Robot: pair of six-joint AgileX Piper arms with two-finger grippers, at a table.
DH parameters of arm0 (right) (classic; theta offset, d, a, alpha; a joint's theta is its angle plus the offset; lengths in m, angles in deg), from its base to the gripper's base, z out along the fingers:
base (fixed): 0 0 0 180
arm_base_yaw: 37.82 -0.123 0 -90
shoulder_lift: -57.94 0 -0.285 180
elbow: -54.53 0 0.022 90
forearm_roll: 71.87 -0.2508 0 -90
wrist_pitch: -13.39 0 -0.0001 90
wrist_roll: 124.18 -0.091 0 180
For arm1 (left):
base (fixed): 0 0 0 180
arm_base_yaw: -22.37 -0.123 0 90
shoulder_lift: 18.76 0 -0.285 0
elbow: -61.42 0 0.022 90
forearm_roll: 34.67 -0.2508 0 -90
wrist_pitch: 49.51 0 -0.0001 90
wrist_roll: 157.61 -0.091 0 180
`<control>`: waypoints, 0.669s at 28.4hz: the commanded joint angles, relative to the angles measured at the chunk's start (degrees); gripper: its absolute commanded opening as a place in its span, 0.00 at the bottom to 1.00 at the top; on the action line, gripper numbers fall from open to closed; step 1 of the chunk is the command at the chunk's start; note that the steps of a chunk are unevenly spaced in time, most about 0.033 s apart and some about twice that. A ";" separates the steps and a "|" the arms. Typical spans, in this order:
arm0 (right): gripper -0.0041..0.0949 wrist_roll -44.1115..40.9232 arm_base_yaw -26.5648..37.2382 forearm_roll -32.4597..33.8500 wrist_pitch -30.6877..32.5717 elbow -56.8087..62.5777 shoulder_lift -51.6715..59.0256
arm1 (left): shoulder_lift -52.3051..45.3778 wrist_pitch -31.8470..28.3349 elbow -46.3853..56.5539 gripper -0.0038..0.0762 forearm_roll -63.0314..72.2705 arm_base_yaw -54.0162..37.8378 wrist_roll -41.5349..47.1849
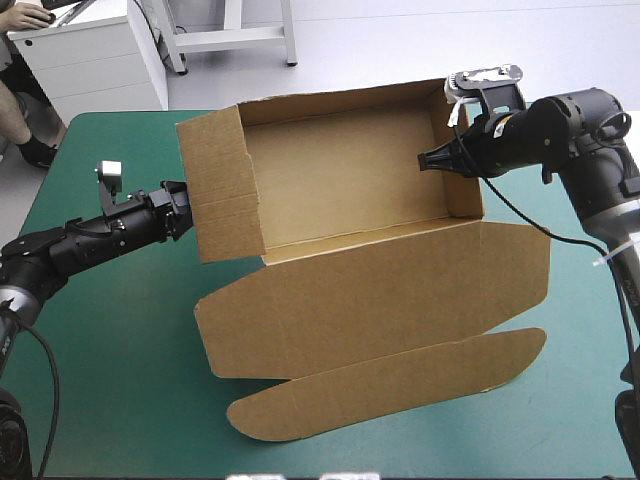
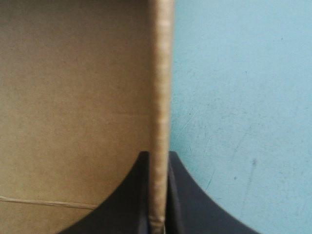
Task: Fold the box
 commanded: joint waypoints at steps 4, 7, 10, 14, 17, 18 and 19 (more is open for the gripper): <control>0.02 -0.34 -0.09 -0.79 -2.70 -1.73 1.10 | -2.37 7.05 -7.35 0.74 0.68 6.39 -0.72; 0.02 -0.34 -0.09 -0.79 -1.30 -1.73 -0.03 | -2.37 7.05 -10.62 0.74 0.59 8.31 -0.63; 0.02 -0.34 -0.09 -0.79 -0.17 -1.73 -1.44 | -2.37 7.05 -13.66 0.74 -0.06 9.54 -0.07; 0.02 -0.34 -0.09 -0.89 -0.17 -1.73 -2.80 | -2.37 7.05 -15.44 0.74 -1.37 11.28 -0.32; 0.02 -0.34 -0.09 -0.89 -0.17 -1.73 -2.91 | -2.37 7.05 -15.44 0.74 -1.37 12.38 0.22; 0.02 -0.34 -0.09 -0.89 -0.41 -1.73 -2.91 | -2.37 7.05 -15.44 0.74 -1.37 12.57 0.22; 0.02 -0.34 -0.09 -0.89 -0.49 -1.73 -2.91 | -2.37 7.05 -15.44 0.74 -1.37 12.57 0.22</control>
